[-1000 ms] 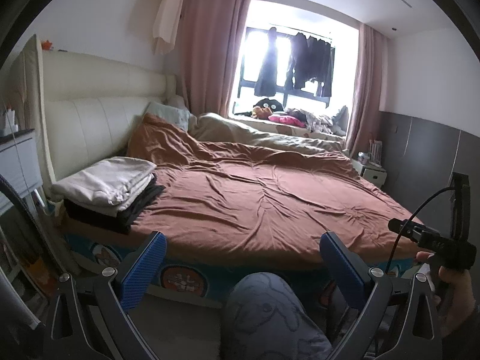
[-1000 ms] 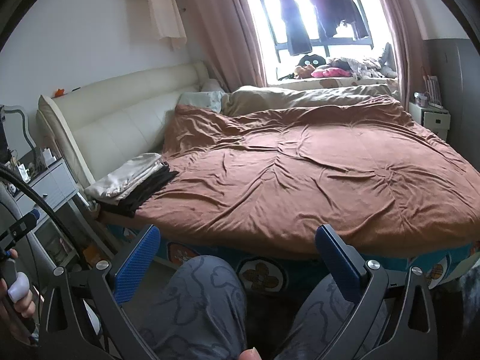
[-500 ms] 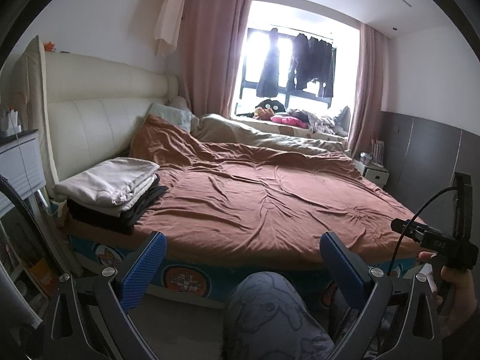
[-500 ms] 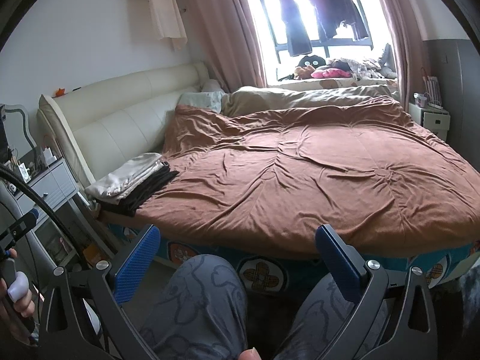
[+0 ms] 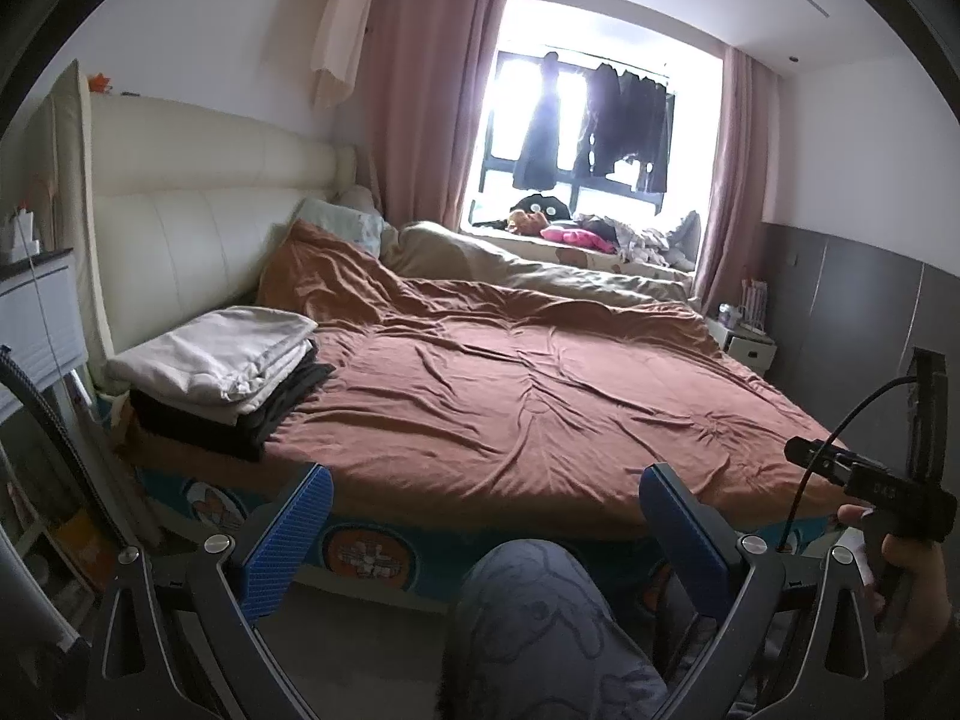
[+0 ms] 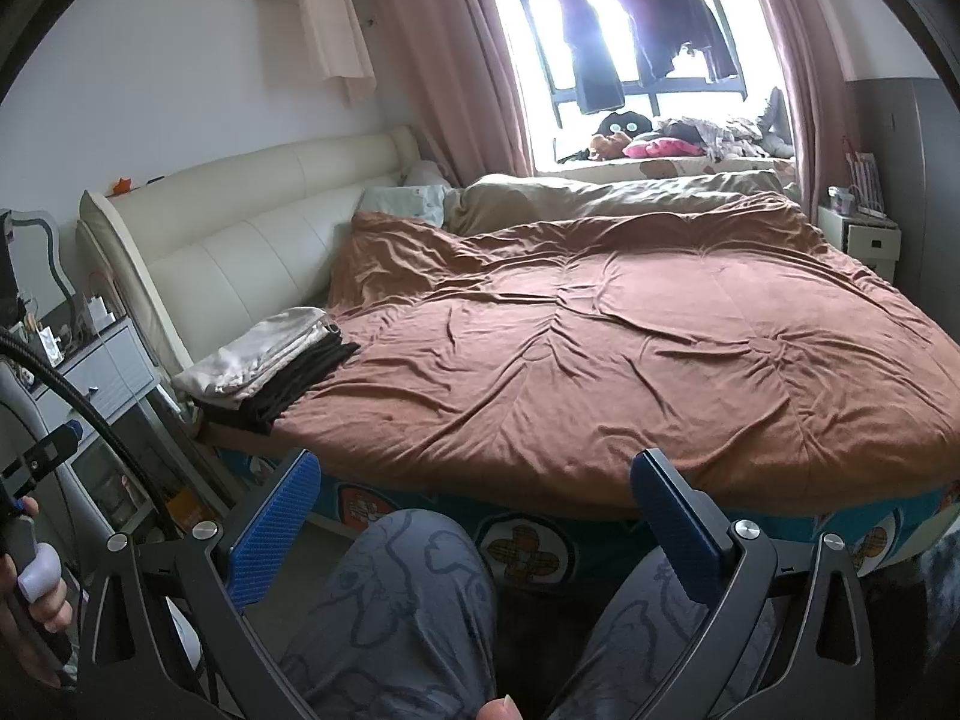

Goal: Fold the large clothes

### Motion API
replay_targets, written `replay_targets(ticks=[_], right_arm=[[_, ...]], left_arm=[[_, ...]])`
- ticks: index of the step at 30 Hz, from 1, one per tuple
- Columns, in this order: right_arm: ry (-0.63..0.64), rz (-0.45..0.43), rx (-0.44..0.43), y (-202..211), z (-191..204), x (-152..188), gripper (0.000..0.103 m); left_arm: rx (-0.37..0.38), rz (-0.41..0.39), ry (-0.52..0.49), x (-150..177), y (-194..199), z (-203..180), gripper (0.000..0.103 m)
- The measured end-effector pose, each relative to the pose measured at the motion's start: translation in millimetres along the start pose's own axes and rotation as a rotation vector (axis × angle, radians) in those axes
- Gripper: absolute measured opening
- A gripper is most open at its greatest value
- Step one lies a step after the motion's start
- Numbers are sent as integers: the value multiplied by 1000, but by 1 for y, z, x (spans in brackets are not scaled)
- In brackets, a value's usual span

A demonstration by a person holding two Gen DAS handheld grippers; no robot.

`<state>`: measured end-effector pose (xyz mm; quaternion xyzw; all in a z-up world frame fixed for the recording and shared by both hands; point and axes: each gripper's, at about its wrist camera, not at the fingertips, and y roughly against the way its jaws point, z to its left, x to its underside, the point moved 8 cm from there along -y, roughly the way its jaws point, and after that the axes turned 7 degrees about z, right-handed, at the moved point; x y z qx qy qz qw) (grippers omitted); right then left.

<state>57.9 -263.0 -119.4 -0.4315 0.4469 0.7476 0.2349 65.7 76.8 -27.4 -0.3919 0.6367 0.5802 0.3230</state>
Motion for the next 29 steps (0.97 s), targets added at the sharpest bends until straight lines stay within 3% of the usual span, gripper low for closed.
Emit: replay_targets(ticks=[29], right_arm=[[9,-9,30,2,1,0,103]], left_arm=[[22,18,-23,0,-10,-2,103]])
